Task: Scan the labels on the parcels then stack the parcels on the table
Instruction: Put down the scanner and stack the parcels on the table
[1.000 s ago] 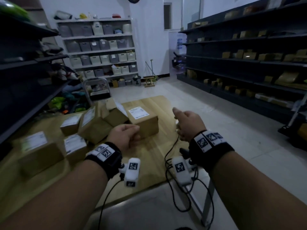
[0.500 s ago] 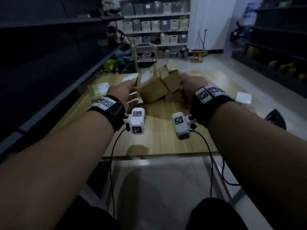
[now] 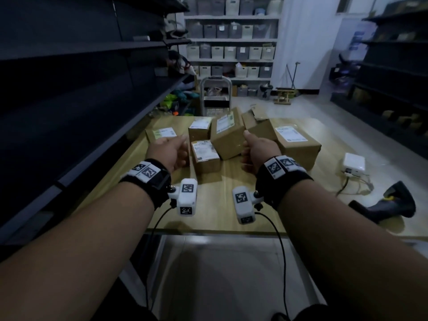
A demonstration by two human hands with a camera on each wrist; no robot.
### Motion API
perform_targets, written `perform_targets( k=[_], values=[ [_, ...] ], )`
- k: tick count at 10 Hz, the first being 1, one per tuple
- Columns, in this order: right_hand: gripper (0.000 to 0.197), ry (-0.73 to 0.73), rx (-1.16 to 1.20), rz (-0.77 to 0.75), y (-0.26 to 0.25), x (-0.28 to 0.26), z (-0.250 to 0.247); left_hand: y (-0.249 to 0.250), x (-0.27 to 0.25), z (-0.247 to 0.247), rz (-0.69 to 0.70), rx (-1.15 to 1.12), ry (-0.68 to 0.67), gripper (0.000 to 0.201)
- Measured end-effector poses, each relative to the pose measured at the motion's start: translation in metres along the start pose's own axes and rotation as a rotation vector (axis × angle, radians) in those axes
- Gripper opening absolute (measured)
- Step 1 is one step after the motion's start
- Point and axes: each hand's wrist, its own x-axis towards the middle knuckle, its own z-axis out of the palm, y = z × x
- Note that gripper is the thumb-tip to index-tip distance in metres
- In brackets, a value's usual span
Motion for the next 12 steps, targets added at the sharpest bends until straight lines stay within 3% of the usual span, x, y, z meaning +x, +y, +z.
perform_targets(
  k=[5,7,9,10,11,12],
  values=[
    [0.039,-0.19,0.049,0.053,0.005,0.026,0.08,0.014,0.046,-0.06,0.07,0.061,0.238,0.032],
    [0.054,-0.23,0.034,0.069,0.003,0.041,0.112,0.009,0.069,-0.074,0.003,0.05,0.247,0.037],
    [0.068,-0.246,-0.065,0.074,0.009,0.061,0.14,-0.005,0.101,-0.08,-0.041,0.178,0.237,0.058],
    [0.082,-0.231,-0.181,0.097,0.019,0.081,0.153,-0.014,0.115,-0.08,-0.079,0.235,0.211,0.073],
    [0.11,-0.243,-0.224,0.106,0.046,0.122,0.166,-0.021,0.124,-0.079,-0.115,0.229,0.178,0.078],
    [0.122,-0.218,-0.252,0.101,0.044,0.12,0.175,-0.028,0.13,-0.078,-0.134,0.27,0.135,0.07]
  ],
)
